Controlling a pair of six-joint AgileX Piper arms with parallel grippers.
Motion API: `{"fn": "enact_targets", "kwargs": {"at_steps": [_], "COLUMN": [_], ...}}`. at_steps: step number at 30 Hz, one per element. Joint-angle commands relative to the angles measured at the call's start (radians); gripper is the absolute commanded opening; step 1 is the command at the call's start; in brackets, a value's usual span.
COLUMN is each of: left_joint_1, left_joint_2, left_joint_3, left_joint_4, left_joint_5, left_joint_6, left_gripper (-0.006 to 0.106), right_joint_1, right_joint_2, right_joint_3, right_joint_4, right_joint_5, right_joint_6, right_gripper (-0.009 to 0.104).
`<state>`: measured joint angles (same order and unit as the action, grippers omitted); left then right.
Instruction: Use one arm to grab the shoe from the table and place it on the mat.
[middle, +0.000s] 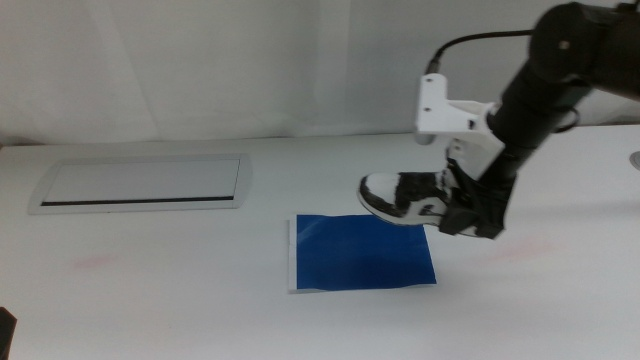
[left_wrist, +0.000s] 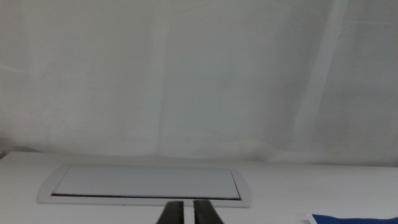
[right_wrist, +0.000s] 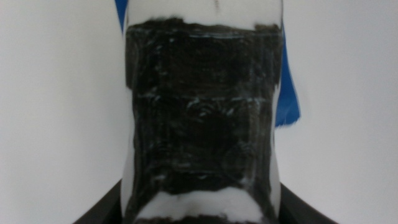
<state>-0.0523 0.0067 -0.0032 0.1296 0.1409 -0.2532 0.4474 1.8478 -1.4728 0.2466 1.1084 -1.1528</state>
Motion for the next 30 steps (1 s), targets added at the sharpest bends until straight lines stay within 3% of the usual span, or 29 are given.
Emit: {"fn": "enact_targets", "kwargs": {"at_steps": [1,8,15,30], "left_joint_1": [0.002,0.002,0.002,0.002], "left_joint_2": [-0.040,-0.040,-0.040,-0.040], "left_joint_3": [0.040,0.040,0.040,0.040], "left_joint_4": [-0.006,-0.006,-0.006,-0.006], "left_joint_5": [-0.014,-0.014,-0.014,-0.014], "left_joint_6": [-0.001,-0.001,-0.001,-0.001], "left_gripper": [-0.003,-0.003,-0.003,-0.003], "right_joint_1": [0.016,0.091,0.151,0.162], "right_joint_2": [0.038,0.150,0.217,0.294], "right_joint_3": [-0.070,-0.192,-0.192,-0.192], "right_joint_4": [0.010,-0.004,-0.080,-0.071], "right_joint_5": [0.031,0.050,0.018,-0.101], "right_joint_6": [-0.032,-0.024,-0.024,-0.006], "right_gripper": [-0.002,-0.002,-0.002,-0.002]}}
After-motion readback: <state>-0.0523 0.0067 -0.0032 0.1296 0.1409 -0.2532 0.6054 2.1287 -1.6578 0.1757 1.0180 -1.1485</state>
